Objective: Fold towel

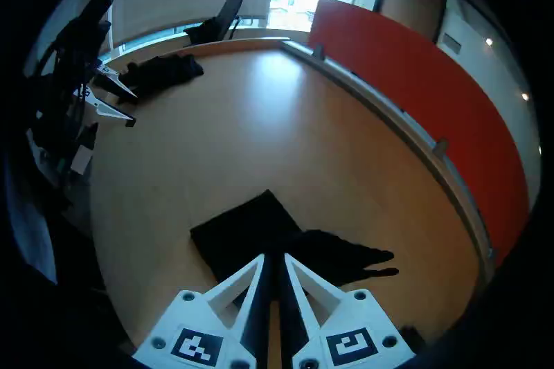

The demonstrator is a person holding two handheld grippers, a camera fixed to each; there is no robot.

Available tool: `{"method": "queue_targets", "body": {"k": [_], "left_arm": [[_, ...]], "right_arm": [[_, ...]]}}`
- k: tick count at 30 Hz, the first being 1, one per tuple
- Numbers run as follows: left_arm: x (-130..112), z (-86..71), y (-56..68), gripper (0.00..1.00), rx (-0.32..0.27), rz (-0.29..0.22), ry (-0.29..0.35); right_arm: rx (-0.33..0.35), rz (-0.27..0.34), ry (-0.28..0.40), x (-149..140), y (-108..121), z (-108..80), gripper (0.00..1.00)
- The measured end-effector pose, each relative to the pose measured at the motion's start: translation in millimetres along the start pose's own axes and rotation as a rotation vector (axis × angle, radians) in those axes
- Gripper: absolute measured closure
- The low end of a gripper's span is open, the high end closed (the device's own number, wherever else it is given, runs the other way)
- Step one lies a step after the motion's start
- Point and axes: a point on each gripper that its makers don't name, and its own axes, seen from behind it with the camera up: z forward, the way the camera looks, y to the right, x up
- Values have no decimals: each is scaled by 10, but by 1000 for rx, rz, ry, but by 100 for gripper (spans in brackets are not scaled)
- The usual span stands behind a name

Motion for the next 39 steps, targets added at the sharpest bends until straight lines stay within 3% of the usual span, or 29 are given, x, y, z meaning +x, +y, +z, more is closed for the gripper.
{"method": "queue_targets", "body": {"k": [8, 18, 39], "left_arm": [[-37, -62, -126, 2, 20, -20, 2], [-120, -115, -259, 2, 43, -38, -2], [-115, -90, -221, 2, 36, -37, -2]], "right_arm": [[64, -31, 2, 117, -234, 198, 95], [116, -29, -26, 58, -399, 407, 95], [113, 3, -9, 92, -331, 379, 95]]}}
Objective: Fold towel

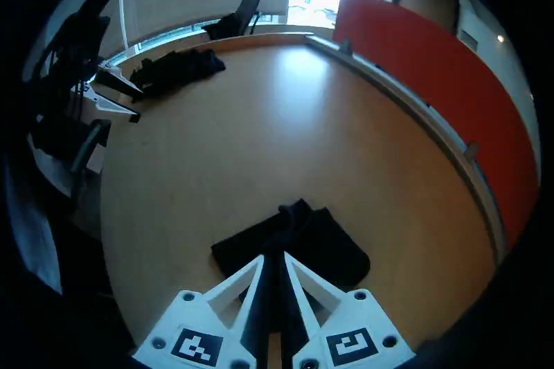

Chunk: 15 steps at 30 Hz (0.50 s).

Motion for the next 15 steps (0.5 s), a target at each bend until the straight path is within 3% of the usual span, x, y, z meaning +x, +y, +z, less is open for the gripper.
{"method": "queue_targets", "body": {"k": [4, 8, 13, 15], "left_arm": [[-3, 6, 14, 2, -1, 2, -1], [-2, 3, 22, 2, -1, 4, -1], [-3, -5, 23, 2, 1, 3, -2], [-4, -8, 24, 2, 2, 4, -3]], "right_arm": [[10, 11, 1, -5, -8, 1, 94], [16, 19, -4, -26, -34, 18, 79], [11, 33, 3, -43, -33, 9, 38], [10, 37, 5, -54, -31, -2, 29]]}}
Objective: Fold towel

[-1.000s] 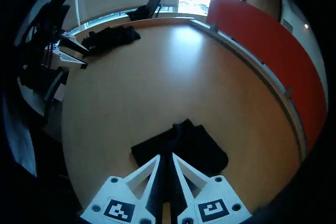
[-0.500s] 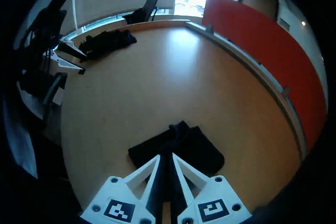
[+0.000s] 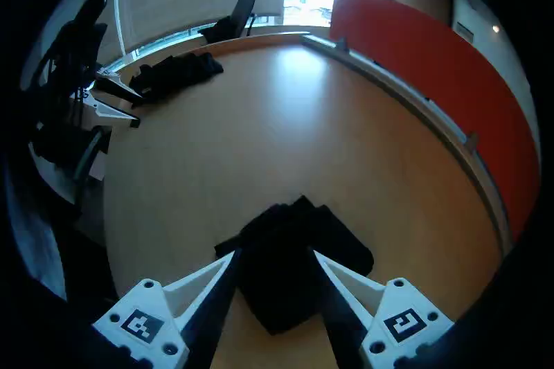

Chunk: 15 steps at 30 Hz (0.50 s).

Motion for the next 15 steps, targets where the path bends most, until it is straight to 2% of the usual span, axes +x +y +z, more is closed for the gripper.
{"method": "queue_targets", "body": {"k": [3, 9, 15], "left_arm": [[-2, -4, 10, 2, 0, 3, -1], [12, -9, 38, 2, -2, 10, 0], [21, -19, 50, 2, -2, 10, 1]], "right_arm": [[-6, 5, 0, -26, 18, -11, 19], [-21, 14, -7, -97, 62, -32, 19], [-22, 27, -40, -334, 64, -44, 19]]}}
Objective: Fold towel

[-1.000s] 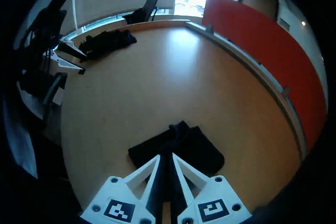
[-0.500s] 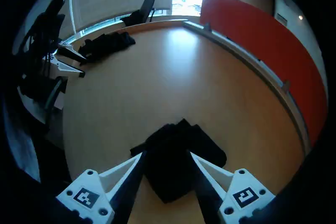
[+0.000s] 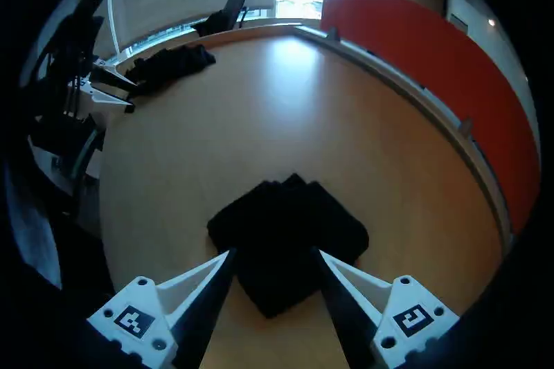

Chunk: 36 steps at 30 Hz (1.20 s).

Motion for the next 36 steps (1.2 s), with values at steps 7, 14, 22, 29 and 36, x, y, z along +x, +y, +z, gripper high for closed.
{"method": "queue_targets", "body": {"k": [7, 14, 22, 29, 36], "left_arm": [[-10, -6, 7, 2, 2, 4, -3], [-16, 1, 32, 2, 0, 8, -6], [-13, 9, 54, 2, -3, 8, -7], [-24, -2, 53, 2, -2, 2, -6], [-35, -9, 52, 2, -2, 3, -6]], "right_arm": [[-7, 23, -46, -332, -13, 8, 19], [-14, 48, -78, -566, -24, -8, 19], [-19, 52, -98, -687, -36, 32, 22], [-20, 64, -125, -864, -76, 103, 32], [-19, 79, -144, -978, -93, 125, 43]]}}
